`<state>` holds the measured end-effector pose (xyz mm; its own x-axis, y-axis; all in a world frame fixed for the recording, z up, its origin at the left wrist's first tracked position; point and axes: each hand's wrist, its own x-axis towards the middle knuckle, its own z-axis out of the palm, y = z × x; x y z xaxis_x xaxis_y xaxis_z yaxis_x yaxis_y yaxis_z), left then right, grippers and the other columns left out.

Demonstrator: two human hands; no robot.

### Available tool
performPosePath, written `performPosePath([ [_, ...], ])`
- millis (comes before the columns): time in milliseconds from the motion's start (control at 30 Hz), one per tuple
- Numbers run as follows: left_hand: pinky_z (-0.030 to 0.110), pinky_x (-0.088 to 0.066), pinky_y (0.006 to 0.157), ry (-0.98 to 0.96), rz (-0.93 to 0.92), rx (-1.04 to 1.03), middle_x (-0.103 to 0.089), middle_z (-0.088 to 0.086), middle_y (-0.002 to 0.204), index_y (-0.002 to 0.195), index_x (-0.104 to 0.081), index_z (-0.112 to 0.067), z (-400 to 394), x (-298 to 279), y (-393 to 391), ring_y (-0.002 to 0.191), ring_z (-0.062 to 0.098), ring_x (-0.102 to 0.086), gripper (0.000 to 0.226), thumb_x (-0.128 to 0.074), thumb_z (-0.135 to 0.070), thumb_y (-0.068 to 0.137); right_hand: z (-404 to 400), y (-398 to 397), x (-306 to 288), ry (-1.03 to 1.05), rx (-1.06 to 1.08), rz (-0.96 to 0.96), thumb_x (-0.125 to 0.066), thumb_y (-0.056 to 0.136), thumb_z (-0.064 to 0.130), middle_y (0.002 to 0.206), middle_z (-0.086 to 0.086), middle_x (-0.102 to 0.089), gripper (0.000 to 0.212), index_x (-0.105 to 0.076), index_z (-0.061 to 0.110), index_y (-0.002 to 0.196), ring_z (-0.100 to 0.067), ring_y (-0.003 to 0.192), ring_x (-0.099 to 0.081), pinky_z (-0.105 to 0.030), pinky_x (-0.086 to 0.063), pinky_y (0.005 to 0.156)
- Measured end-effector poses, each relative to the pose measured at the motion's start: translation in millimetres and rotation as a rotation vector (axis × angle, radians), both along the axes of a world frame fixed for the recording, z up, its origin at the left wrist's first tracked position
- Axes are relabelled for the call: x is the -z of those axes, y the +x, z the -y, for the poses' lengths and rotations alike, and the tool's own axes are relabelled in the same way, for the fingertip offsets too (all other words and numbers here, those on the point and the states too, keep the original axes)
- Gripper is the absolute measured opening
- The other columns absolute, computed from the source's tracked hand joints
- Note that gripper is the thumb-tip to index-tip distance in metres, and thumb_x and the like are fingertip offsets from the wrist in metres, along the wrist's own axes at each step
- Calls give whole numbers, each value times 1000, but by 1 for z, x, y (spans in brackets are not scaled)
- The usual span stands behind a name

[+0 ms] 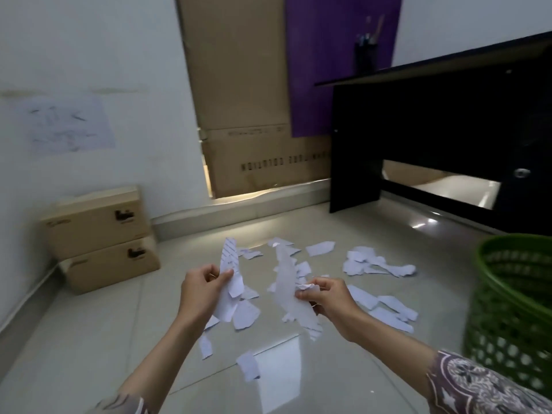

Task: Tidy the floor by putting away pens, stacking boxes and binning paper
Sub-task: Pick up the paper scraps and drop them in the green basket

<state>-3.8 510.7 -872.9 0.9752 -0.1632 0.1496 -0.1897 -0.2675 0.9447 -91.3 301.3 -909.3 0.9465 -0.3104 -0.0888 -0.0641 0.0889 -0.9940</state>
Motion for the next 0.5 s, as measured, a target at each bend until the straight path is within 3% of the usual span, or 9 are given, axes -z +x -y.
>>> performPosePath([
  [100,27,-24,54,-9,-16,112,-40,9,61,63,-46,-6,55,-2,-4,58,18,-33,32,-64,-17,87,52,-29,-12,-44,68,28,-68,80,2,69,-9,-68,3,-66,0,79,-18,56,-60,-23,-44,50],
  [200,27,-22,55,3,-17,214,-35,9,61,61,-42,-7,121,-6,-14,58,18,-30,35,-61,-16,88,106,-61,-24,-45,167,45,-66,82,3,70,-11,-66,14,-65,-11,83,-19,56,-59,-25,-45,52],
  [400,23,-25,49,57,-28,428,-38,5,57,59,-39,-13,259,-24,-52,52,15,-35,38,-59,-20,90,197,-121,-46,-120,386,83,-68,80,4,74,-21,-68,10,-70,-5,78,-27,67,-58,-33,-46,61],
  [500,21,-33,52,116,-21,594,-48,6,63,68,-51,-10,323,-29,-78,56,14,-45,27,-57,-23,91,240,-146,-51,-206,512,106,-68,81,9,85,-30,-67,16,-68,-8,80,-30,73,-60,-37,-46,67],
])
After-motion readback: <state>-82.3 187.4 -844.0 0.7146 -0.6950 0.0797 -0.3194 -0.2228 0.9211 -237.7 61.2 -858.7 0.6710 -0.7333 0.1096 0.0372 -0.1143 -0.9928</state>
